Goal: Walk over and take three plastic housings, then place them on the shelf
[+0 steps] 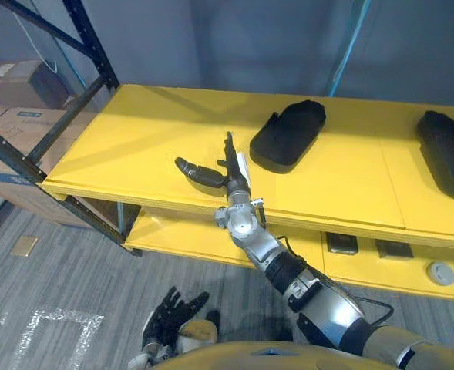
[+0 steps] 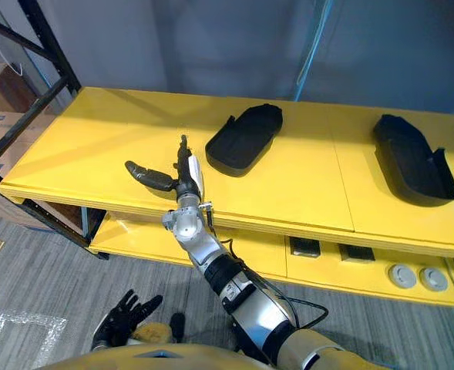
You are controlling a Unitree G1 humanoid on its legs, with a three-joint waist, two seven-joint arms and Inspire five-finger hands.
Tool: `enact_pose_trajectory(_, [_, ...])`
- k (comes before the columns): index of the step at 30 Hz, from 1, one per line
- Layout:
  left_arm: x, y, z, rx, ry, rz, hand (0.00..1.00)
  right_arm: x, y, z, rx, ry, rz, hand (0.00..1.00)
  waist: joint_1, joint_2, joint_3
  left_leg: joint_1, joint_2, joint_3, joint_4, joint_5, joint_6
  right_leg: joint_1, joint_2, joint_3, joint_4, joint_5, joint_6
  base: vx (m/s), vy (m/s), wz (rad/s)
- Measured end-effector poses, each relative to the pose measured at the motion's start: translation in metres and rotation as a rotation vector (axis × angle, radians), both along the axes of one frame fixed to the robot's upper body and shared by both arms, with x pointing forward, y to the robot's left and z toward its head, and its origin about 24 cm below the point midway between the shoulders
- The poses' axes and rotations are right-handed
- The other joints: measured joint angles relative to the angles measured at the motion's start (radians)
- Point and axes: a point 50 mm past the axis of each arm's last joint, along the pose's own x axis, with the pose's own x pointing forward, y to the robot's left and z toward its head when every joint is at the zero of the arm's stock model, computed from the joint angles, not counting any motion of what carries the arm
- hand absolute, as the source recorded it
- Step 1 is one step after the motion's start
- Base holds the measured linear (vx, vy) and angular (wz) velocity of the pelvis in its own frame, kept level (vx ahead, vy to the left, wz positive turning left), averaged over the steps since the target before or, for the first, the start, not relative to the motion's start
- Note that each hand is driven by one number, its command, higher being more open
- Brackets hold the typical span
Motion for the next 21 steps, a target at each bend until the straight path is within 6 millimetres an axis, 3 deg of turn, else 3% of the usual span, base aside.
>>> enact_pose_trajectory(2, [0.0007,-0.0026,0.0002,-0.020,-0.006,-0.014,1.00,0.0023,-0.0017,0.0034,0.005,-0.013,-0.028,1.00,-0.001,0.012,0.009,0.000,0.000,0.004,-0.002,0.000,0.000,0.000,0.000,0.000,0.000,0.000,0.001,0.03,0.019,0.01])
enact_pose_trajectory(13, [0.0029,-0.0036,-0.0018,-0.044,-0.006,-0.054,1.00,0.0054,-0.0061,0.0091,0.027,-0.045,-0.086,1.00,0.000,0.024,0.029,0.019,-0.003,0.028,-0.027,0.002,0.003,-0.003,-0.003,0.024,0.000,0.002,0.004,0.00,0.013,-0.05])
enact_pose_trajectory(21, [-0.0004,-0.0033,-0.0034,-0.050,0.000,-0.060,1.00,-0.0002,-0.0099,0.0071,0.091,-0.042,-0.118,1.00,-0.004,0.018,0.039,0.047,-0.002,0.054,-0.041,0.001,0.004,0.003,-0.002,0.053,0.000,0.003,0.006,0.00,0.015,-0.10])
